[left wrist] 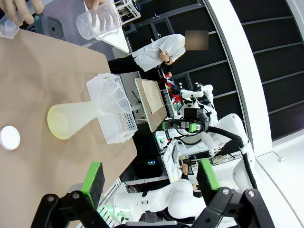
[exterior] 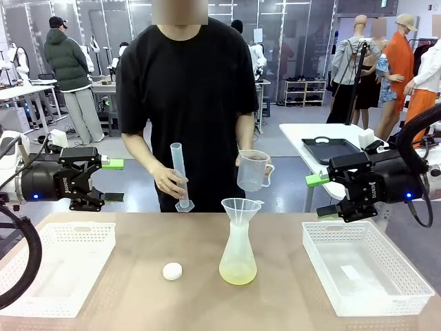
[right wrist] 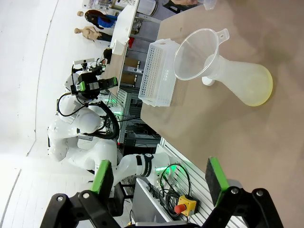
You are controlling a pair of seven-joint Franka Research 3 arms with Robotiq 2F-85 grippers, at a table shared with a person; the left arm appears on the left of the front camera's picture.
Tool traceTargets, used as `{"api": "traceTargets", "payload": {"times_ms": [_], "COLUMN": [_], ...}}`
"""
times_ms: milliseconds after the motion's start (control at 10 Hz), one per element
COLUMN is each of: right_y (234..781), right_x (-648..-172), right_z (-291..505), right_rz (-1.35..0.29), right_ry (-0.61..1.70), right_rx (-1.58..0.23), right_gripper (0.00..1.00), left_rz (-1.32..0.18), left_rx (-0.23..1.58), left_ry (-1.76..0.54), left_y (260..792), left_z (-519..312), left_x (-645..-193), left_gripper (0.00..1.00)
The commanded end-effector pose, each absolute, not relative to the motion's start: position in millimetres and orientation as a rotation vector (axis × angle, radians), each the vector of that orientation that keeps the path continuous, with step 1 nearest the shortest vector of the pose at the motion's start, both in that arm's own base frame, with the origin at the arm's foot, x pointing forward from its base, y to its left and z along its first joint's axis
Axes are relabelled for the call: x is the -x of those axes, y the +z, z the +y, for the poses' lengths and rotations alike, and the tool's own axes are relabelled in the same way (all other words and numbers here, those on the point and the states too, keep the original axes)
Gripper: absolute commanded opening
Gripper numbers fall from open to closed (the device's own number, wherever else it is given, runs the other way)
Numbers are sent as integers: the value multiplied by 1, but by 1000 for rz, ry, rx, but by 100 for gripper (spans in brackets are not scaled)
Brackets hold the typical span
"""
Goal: Prepare the solutions needed for the experiment.
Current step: Once the solution is in the Big flask , pick up the Plastic Funnel and place it back into the right Organizing basket.
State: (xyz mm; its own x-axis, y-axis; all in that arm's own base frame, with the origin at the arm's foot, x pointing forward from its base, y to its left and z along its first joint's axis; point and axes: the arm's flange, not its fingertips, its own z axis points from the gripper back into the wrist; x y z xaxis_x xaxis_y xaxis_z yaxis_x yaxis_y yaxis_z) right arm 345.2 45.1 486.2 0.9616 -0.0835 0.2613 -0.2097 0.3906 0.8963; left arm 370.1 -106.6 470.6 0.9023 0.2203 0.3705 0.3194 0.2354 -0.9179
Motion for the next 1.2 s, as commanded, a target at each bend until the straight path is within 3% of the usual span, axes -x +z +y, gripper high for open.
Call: {"api": "traceTargets", "payload": {"times_ms": [0, 600, 1100], "right_y": [488, 490, 548], "right_x": [-346, -346, -387], "right_z": [47, 49, 75], "right_rz": [-294, -266, -230], "right_ry": [90, 80, -19], "right_rx": [-1181, -1142, -666], "right_gripper": [98, 99, 99], "left_rz": [-467, -467, -467], "left_rx": [1347, 1347, 1347], "left_ry": [-77, -77, -77], "left_y": [473, 473, 473], "left_z": [-104, -104, -104], "left_x": [-368, -368, -368], "left_gripper": [100, 100, 100]}}
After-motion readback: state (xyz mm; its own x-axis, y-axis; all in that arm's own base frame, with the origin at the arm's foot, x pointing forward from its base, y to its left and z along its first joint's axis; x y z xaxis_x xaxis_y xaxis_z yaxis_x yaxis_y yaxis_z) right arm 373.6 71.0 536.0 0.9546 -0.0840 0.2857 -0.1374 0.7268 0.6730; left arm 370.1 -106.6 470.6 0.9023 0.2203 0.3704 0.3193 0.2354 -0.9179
